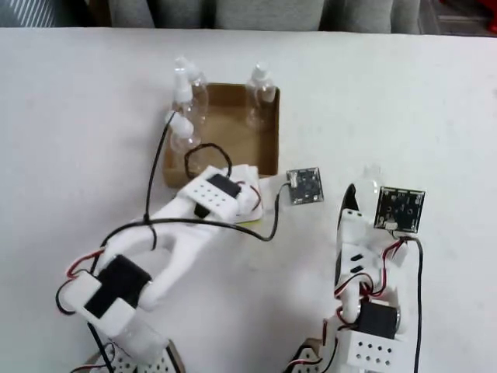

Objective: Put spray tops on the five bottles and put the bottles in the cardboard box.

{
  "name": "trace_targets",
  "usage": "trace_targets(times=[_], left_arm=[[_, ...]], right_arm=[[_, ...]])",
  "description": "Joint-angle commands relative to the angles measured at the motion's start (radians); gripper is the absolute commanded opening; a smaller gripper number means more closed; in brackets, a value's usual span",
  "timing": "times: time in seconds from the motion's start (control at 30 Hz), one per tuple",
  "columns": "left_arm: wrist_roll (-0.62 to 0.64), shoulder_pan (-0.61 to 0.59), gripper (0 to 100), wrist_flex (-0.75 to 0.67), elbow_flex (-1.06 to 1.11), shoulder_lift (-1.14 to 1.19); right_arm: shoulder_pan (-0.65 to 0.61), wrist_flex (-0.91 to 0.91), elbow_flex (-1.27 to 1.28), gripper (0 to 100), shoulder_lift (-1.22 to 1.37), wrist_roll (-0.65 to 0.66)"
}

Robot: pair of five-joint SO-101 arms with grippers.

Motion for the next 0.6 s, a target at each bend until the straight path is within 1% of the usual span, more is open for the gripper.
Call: trace_targets(times=[0.0,0.07,0.2,0.4,0.47,0.53,0.57], left_arm=[[-0.035,-0.013,15,-0.014,-0.060,0.025],[-0.046,-0.005,15,0.006,-0.063,0.031],[-0.051,0.005,15,0.095,-0.103,0.039],[-0.040,0.054,14,0.107,-0.098,0.038],[-0.020,0.065,9,0.118,-0.098,0.038],[-0.005,0.073,2,0.149,-0.098,0.031],[0.000,0.079,2,0.176,-0.100,0.031]], right_arm=[[-0.004,-0.024,-0.006,1.7,0.001,0.009],[-0.004,-0.024,-0.006,1.8,0.001,0.009],[-0.004,-0.024,-0.006,1.9,0.001,0.011],[-0.004,-0.024,-0.005,1.9,0.001,0.011],[-0.004,-0.024,-0.002,1.9,0.001,0.011],[-0.004,-0.024,-0.002,2.0,0.001,0.011],[-0.004,-0.024,-0.002,2.0,0.001,0.011]])
